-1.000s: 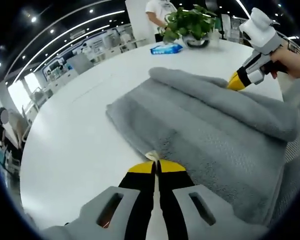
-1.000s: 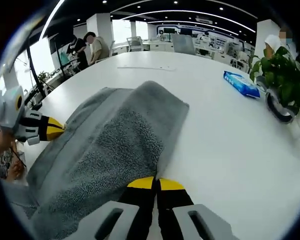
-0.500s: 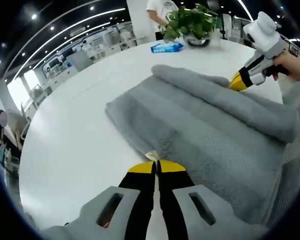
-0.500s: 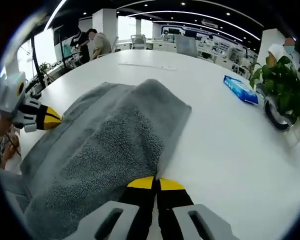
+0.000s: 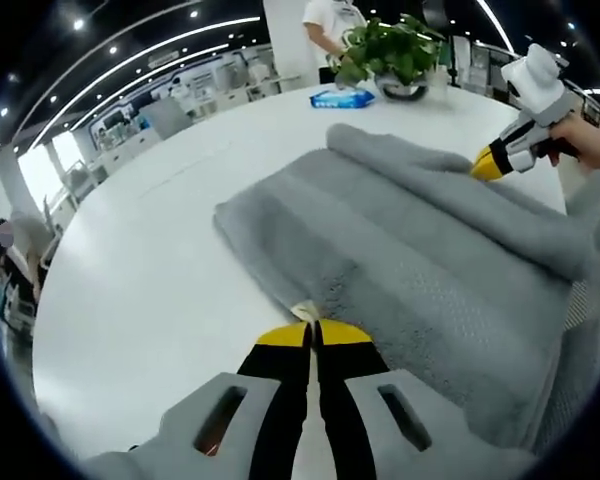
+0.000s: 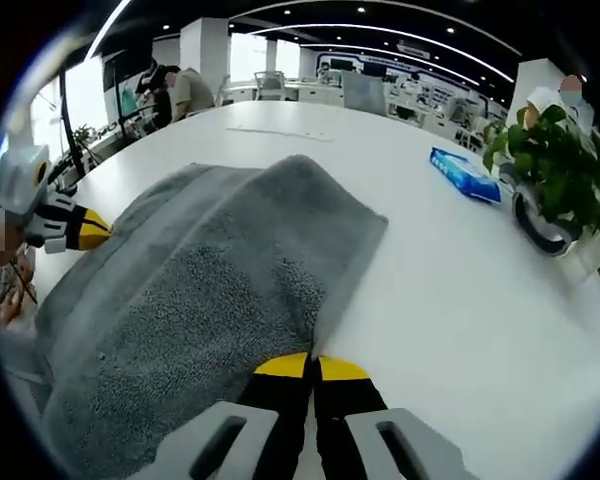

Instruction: Open the folded towel by lifting each exposed corner and separating the folded layers until the towel lies flat within the target outline without major curled edges

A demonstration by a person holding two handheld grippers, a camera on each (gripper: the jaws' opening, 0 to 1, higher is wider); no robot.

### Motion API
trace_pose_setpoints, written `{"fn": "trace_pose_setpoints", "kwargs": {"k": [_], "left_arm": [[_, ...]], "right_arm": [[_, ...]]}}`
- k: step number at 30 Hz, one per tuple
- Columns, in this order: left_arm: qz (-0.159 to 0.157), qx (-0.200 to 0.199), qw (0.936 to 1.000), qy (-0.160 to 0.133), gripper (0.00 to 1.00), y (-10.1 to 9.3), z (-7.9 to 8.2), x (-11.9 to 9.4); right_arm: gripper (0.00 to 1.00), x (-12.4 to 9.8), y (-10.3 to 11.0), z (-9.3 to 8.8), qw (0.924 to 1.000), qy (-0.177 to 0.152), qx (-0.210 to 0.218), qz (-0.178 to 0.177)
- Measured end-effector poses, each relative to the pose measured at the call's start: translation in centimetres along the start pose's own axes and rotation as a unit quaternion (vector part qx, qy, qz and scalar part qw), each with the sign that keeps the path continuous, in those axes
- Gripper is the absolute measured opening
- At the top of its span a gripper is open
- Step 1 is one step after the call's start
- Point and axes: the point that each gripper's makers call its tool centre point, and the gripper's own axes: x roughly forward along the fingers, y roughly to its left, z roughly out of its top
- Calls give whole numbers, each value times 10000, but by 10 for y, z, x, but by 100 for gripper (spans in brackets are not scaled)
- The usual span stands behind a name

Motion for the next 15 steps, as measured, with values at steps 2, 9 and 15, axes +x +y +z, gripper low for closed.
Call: {"fn": "trace_pose_setpoints", "kwargs": {"k": [2, 9, 15], "left_arm": [[11, -22, 10000, 30, 1, 3, -1, 0], [140, -222, 9996, 37, 1, 13, -5, -3], [207, -340, 9992, -19, 1, 15, -7, -5]], "right_arm": [[0, -3, -2, 0, 9999, -68, 120, -4], [0, -5, -11, 1, 9996, -130, 240, -109], [0, -7, -20, -2, 9993, -144, 293, -170]]}}
